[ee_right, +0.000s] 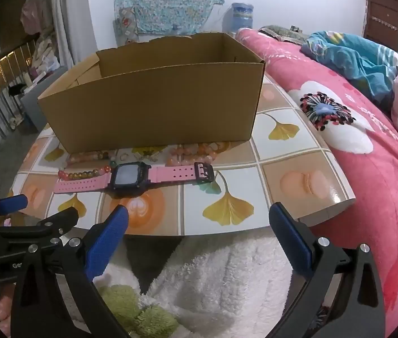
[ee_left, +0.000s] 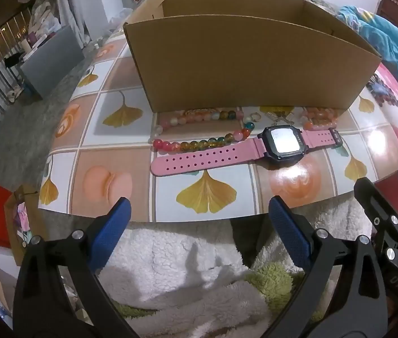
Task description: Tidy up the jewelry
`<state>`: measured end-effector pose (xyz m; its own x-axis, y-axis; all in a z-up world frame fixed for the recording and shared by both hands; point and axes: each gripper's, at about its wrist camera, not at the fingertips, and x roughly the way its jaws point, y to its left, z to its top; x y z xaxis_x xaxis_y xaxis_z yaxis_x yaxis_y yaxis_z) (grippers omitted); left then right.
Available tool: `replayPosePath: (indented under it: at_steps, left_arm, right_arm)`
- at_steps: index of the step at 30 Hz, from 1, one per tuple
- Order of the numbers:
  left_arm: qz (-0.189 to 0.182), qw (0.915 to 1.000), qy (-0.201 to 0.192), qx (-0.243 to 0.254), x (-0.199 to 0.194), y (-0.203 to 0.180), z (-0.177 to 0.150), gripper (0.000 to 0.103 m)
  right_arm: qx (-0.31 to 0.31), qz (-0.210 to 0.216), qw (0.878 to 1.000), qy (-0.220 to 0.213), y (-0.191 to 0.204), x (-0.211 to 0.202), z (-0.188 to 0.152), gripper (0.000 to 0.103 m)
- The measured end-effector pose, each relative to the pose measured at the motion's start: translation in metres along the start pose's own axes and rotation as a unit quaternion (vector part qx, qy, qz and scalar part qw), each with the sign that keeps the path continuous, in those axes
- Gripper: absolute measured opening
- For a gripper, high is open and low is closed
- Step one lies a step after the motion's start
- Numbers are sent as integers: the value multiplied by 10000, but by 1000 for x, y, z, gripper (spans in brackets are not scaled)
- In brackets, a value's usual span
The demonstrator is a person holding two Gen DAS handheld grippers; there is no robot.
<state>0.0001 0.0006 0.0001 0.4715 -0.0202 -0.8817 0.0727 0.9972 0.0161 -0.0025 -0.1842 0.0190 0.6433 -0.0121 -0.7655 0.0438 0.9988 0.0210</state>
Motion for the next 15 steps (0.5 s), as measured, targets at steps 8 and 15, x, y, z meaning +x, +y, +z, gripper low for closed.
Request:
replayPosePath:
  at_steps: [8, 15]
  left_arm:
    - [30, 10000, -46, 42, -3, 0, -3, 95]
    - [68, 9999, 57, -95, 4, 7, -1, 95]
  right_arm:
    - [24, -8, 10000, -48, 0, -1, 2, 98]
    - [-36, -40, 10000, -6, -1, -2, 2, 98]
